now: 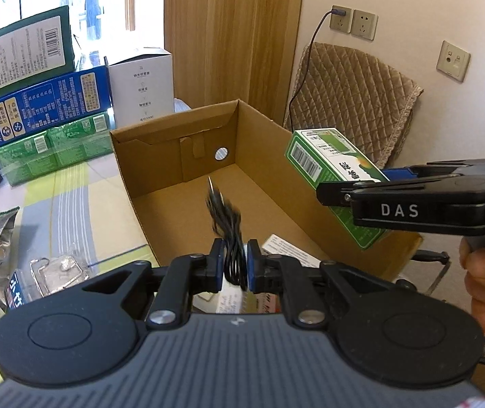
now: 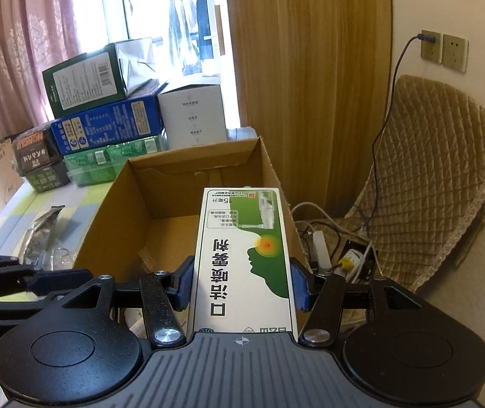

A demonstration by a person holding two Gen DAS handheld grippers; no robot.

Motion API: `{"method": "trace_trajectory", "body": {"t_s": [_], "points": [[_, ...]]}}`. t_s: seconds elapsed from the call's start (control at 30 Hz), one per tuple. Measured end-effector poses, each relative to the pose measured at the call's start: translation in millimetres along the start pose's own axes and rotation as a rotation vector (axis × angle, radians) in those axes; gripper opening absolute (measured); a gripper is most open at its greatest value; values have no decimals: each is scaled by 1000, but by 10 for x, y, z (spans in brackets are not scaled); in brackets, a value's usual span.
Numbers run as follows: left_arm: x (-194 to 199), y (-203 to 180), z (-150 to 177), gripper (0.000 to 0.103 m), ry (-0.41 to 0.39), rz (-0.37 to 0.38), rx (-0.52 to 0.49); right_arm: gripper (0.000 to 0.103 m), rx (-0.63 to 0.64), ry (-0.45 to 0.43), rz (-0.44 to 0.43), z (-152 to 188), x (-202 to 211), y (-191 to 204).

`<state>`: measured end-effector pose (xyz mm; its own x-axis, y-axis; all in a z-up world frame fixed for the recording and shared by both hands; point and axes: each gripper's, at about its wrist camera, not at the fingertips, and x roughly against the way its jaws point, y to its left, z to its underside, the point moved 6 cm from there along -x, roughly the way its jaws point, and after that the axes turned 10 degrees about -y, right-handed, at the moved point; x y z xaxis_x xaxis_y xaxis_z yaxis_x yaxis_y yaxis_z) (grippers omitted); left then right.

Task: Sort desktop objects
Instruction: 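Open the left tool over the cardboard box while the right tool releases the green-white box, then move both open tools back over the table items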

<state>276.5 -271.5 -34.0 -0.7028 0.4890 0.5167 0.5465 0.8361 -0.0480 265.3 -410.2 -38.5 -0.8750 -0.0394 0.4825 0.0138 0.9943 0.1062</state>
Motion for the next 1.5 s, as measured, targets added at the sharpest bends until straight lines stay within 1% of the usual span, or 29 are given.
{"method": "trace_trajectory", "body": {"t_s": [0.03,0.33,0.47,0.5,0.53,0.57,0.6,0.7,0.8,1.0,1.13,1.2,1.27,1.33,1.47,1.5], "points": [[-10,11,11,20,1,-1,-3,52,-2,3,-1,13,-12,0],[121,109,48,21,-22,-20,14,53,-11,17,-18,55,-66,81],[212,144,56,23,-31,-29,27,53,-34,0,-54,-2,-77,135],[230,153,59,24,-32,-31,31,53,-37,-8,-56,-30,-73,144],[242,163,63,24,-32,-33,31,58,-36,-15,-53,-55,-64,146],[253,170,68,24,-30,-34,31,65,-39,-23,-50,-78,-48,148],[262,176,69,25,-29,-36,33,67,-41,-33,-49,-100,-25,147],[305,194,87,25,-29,-39,35,67,-35,-41,-48,-135,37,165],[365,207,108,31,-33,-45,34,68,-29,-40,-44,-143,111,189],[530,254,123,33,-38,-62,47,68,-14,-41,-50,-153,303,281],[687,280,96,40,-53,-75,51,72,-8,-39,-50,-156,458,363],[772,296,91,44,-58,-83,55,76,-2,-36,-53,-144,527,423],[854,316,86,48,-62,-90,63,85,6,-31,-56,-121,595,486],[931,334,95,58,-65,-96,71,91,13,-29,-55,-100,663,541],[1071,362,143,65,-61,-109,88,97,15,-30,-58,-71,780,618],[1109,376,157,69,-63,-113,94,99,16,-30,-58,-63,811,637]]}}
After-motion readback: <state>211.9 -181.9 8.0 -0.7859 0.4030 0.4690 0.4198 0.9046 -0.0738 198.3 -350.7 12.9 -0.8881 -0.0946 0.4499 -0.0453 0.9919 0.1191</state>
